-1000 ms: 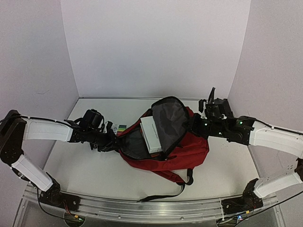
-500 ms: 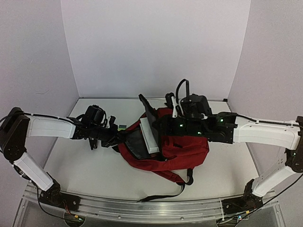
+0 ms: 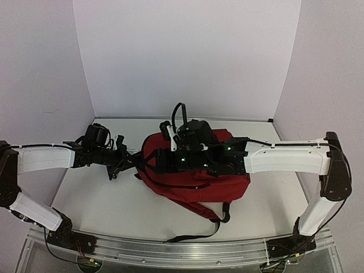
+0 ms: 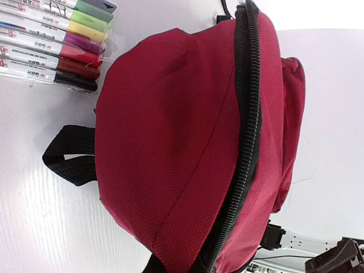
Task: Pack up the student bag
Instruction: Adjust the student bag at the center of the board.
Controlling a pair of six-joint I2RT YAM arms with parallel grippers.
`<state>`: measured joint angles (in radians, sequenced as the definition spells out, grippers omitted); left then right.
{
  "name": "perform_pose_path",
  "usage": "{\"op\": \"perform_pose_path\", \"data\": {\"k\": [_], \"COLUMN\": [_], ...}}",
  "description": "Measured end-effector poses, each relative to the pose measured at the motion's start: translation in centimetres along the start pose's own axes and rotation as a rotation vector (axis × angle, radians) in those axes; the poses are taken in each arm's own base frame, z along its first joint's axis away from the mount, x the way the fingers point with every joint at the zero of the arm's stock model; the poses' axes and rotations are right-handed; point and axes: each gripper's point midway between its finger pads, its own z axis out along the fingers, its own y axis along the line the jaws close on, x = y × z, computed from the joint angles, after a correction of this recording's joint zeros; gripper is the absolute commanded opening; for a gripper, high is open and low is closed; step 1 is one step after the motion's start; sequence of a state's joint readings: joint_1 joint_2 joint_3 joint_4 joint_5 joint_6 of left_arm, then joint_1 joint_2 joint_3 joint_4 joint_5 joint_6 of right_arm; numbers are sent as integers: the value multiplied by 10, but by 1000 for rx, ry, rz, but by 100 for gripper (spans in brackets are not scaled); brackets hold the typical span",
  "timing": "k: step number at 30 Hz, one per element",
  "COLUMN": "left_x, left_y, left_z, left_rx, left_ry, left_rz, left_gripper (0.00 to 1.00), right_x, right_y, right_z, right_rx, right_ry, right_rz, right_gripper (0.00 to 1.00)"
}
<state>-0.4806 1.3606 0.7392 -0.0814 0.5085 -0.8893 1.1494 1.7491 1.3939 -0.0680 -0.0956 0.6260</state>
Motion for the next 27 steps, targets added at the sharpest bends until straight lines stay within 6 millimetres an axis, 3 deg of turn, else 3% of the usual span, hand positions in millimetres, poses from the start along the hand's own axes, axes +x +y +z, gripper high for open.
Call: {"op": "perform_pose_path", "data": {"k": [4,8,13,17,19,24,27], "left_x": [-12,-35,-84,-117,-128,-132,-125], "left_y": [8,11,7,7,4,5,13], "left_z": [-1,2,8,16,17,8,-8], "left_rx": [0,3,34,18,16,-21,-85], "left_ry": [14,25,5,-10,-19,-52,-100], "left_rz": [-30,-48,-38,4,33,75,91], "left_gripper": [0,0,2,24,36,59,70], "right_x": [-10,-26,-31,-19,-8,18,31], "right_y": [4,-2,-39,-83,-95,-82,-69], "right_z": [-12,-37,-65,-76,-78,-76,-72], "right_rx": [7,46,124,215,232,166,131], "right_ry": [-25,-72,-102,-80,-51,49,93], "right_rz": [-10,0,52,111,122,97,69], "right_gripper": [78,79,79,75,70,65,61]}}
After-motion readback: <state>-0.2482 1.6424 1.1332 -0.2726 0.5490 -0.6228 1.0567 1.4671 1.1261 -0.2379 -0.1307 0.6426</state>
